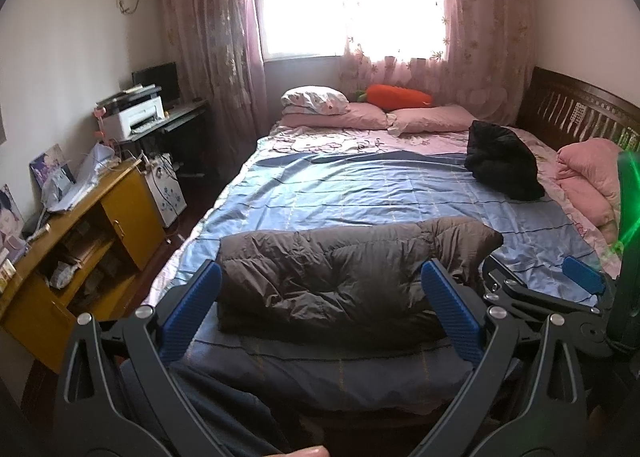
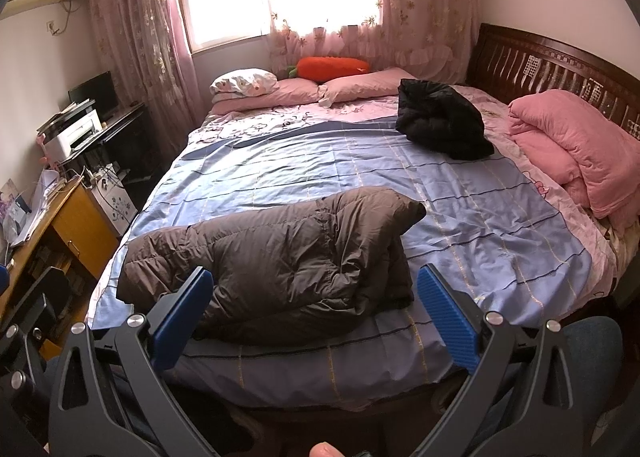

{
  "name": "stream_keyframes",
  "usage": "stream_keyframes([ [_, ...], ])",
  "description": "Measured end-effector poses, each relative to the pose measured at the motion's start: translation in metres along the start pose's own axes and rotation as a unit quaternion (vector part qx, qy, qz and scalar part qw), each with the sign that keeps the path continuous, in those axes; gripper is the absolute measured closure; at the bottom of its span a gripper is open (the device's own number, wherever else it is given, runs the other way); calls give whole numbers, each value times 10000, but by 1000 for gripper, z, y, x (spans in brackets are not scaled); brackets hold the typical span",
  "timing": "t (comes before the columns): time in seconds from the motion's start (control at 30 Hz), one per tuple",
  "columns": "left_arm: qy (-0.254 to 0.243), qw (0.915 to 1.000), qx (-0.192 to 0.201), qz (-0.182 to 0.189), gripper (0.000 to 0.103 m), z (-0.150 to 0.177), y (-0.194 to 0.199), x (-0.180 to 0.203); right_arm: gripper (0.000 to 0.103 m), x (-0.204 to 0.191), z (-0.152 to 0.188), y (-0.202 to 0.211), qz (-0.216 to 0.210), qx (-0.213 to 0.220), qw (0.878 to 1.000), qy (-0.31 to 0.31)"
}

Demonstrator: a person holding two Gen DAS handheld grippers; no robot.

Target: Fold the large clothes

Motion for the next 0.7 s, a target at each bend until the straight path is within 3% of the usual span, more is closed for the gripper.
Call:
stream_keyframes([
  [0.7,9,9997,24,235,2,6,-18,-9,1,-4,4,-4,22,99,9999,-27],
])
Point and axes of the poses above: each gripper's, at about its wrist camera, not at the fingertips, and y roughly against the way its jaws point, x to its right, z to its underside, the point moved 2 cm from there along -y, roughly the way its jaws point, and after that the axes turned 5 degrees about -y, right-handed, at the moved point
